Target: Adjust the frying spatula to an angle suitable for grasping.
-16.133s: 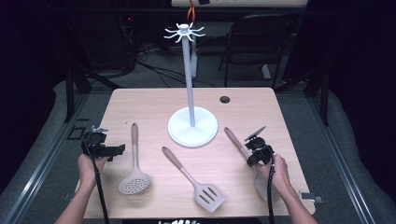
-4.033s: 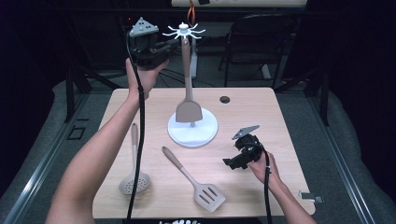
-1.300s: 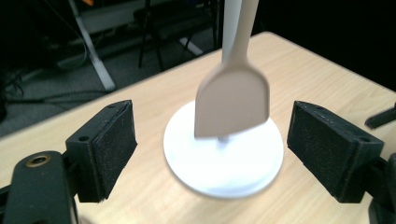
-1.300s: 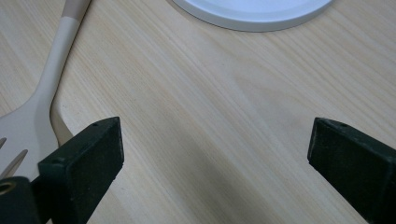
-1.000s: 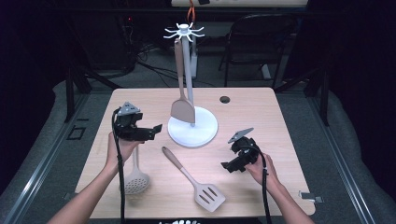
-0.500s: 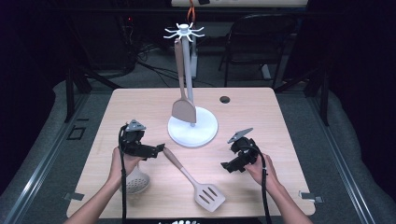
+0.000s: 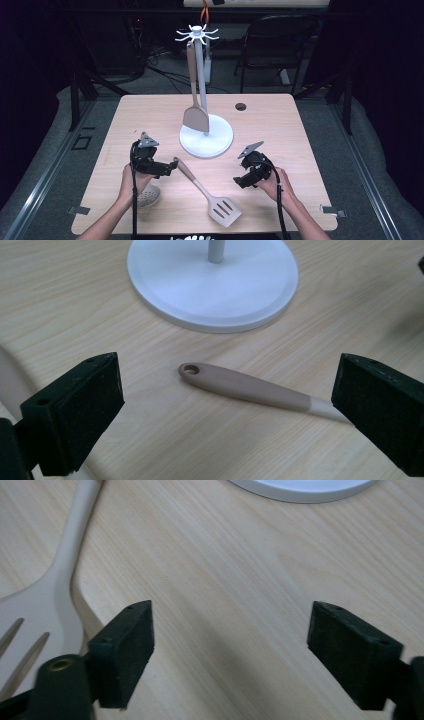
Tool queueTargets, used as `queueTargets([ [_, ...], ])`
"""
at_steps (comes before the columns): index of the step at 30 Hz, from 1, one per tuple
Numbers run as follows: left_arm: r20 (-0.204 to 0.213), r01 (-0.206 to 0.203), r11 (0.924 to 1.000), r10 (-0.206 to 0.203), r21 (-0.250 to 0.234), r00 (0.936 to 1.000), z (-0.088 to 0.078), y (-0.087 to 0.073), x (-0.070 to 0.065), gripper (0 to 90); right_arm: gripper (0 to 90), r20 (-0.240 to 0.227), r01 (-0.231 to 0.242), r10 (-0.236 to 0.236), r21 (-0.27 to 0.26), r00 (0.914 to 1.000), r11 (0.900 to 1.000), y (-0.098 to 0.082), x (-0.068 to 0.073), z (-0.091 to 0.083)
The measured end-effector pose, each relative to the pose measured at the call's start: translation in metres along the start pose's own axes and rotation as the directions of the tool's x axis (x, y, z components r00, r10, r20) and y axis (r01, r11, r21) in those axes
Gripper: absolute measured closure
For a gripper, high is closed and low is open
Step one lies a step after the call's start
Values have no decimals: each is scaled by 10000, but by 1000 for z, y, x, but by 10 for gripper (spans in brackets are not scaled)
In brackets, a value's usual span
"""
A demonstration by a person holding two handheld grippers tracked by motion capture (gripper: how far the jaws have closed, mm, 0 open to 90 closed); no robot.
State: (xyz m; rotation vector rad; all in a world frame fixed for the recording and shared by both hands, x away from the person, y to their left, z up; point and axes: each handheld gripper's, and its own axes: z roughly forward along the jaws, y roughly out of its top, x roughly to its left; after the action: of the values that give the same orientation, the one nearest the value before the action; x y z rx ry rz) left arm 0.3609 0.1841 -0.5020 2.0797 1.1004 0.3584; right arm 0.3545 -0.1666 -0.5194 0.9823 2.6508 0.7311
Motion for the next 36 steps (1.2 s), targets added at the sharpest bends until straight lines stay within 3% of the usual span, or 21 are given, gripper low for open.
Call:
queueTargets([
  [4, -196, 56, 10000, -54, 61, 9998, 4, -1, 0, 0, 339, -145, -52, 53, 76, 9999, 10000, -1, 8, -3],
  [7, -254, 37, 9999, -34, 120, 9997, 6, -2, -1, 0, 500, -231, -42, 41, -37, 9997, 10000, -2, 15, -7],
  [11, -261, 108, 9997, -101, 234, 9996, 8, -3, 2, 0, 733, -600, 109, -121, -205, 9981, 9997, -2, 26, -14],
  [15, -310, 298, 9993, -291, 221, 9991, 9, -4, 4, 0, 890, -1072, 174, -230, -527, 9940, 9985, -3, 41, -20],
  [20, -274, 345, 9989, -336, 320, 9991, 10, -4, 4, 0, 900, -1332, 511, -550, -325, 9896, 9982, -6, 56, -23],
  [30, -259, 255, 9987, -243, 450, 9994, 15, -4, -1, 0, 900, -2339, 1400, -1304, 251, 9635, 9898, -5, 90, -22],
  [36, -289, 179, 9983, -163, 551, 9994, 16, -4, -3, 0, 900, -2235, 1940, -1692, 940, 9599, 9765, -5, 101, -17],
])
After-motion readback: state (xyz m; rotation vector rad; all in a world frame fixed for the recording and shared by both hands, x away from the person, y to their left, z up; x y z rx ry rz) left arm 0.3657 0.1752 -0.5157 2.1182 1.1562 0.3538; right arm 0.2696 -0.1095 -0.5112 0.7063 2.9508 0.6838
